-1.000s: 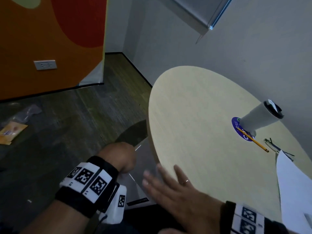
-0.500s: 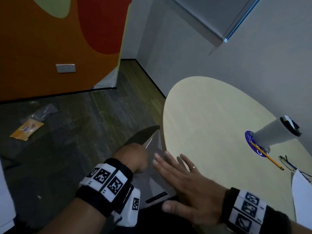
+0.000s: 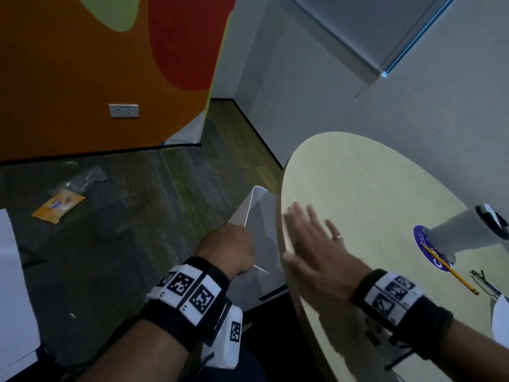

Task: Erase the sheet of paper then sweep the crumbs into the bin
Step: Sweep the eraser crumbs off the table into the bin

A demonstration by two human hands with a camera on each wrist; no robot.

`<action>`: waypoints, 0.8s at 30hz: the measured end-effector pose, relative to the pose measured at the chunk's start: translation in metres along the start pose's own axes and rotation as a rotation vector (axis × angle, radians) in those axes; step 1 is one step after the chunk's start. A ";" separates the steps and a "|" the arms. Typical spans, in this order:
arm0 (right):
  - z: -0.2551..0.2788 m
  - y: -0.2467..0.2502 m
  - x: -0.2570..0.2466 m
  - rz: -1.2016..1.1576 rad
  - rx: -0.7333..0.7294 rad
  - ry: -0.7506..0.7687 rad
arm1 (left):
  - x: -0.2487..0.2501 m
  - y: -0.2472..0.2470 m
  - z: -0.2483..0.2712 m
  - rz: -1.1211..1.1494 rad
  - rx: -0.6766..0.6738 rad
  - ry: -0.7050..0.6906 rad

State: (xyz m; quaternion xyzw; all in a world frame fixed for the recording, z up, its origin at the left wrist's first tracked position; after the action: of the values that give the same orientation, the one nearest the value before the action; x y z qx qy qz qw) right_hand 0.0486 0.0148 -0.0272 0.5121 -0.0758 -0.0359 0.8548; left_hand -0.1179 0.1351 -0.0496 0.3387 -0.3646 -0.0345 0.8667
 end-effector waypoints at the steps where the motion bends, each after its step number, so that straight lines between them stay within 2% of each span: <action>1: -0.003 0.002 0.007 0.014 -0.031 -0.080 | -0.001 -0.001 0.000 0.004 -0.004 -0.002; 2: -0.003 0.000 0.007 0.040 -0.055 -0.067 | -0.002 -0.002 -0.001 0.010 -0.002 -0.001; 3: 0.000 -0.002 -0.003 0.078 -0.076 0.036 | -0.002 -0.003 -0.001 0.016 0.006 -0.002; 5: 0.012 -0.006 -0.033 0.114 -0.071 0.364 | -0.001 -0.004 -0.001 0.030 0.024 0.001; 6: 0.018 -0.004 -0.039 0.048 -0.013 0.473 | -0.001 -0.003 0.000 0.023 0.015 0.006; 7: 0.020 0.000 -0.034 -0.046 0.103 0.508 | -0.001 -0.003 0.000 0.002 -0.002 0.012; 8: 0.019 0.006 -0.018 -0.140 0.266 0.472 | -0.002 -0.003 0.000 -0.021 -0.016 0.020; 10: 0.013 0.022 0.035 -0.231 0.580 0.209 | -0.005 -0.004 0.000 -0.044 -0.023 0.028; 12: 0.004 0.031 0.098 -0.229 0.695 -0.092 | -0.006 -0.005 -0.001 -0.050 -0.013 0.030; 14: -0.008 0.035 0.152 -0.169 0.607 -0.349 | -0.007 -0.006 -0.003 -0.049 -0.008 0.039; 18: -0.034 -0.005 0.233 -0.077 0.092 -0.643 | -0.010 -0.007 -0.007 -0.053 0.013 0.052; 20: -0.048 -0.020 0.242 -0.178 0.022 -0.753 | -0.012 -0.008 -0.010 -0.058 0.018 0.051; 22: -0.062 -0.011 0.209 -0.237 -0.019 -0.726 | -0.012 -0.007 -0.011 -0.055 0.023 0.045; 24: -0.069 0.013 0.145 -0.183 -0.042 -0.531 | -0.015 -0.007 -0.013 -0.054 0.033 0.034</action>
State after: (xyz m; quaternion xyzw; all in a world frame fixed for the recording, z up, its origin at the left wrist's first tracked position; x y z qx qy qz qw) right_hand 0.2030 0.0608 -0.0344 0.4718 -0.2498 -0.2473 0.8086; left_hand -0.1191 0.1413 -0.0692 0.3634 -0.3410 -0.0462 0.8658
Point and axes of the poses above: each hand's wrist, its own z-axis away from the middle knuckle, its own y-axis out of the back of the hand, x = y × z, the point moved 3 cm from there along -z, towards the middle knuckle, and after that the axes turned 7 degrees about z, right-handed, at the moved point
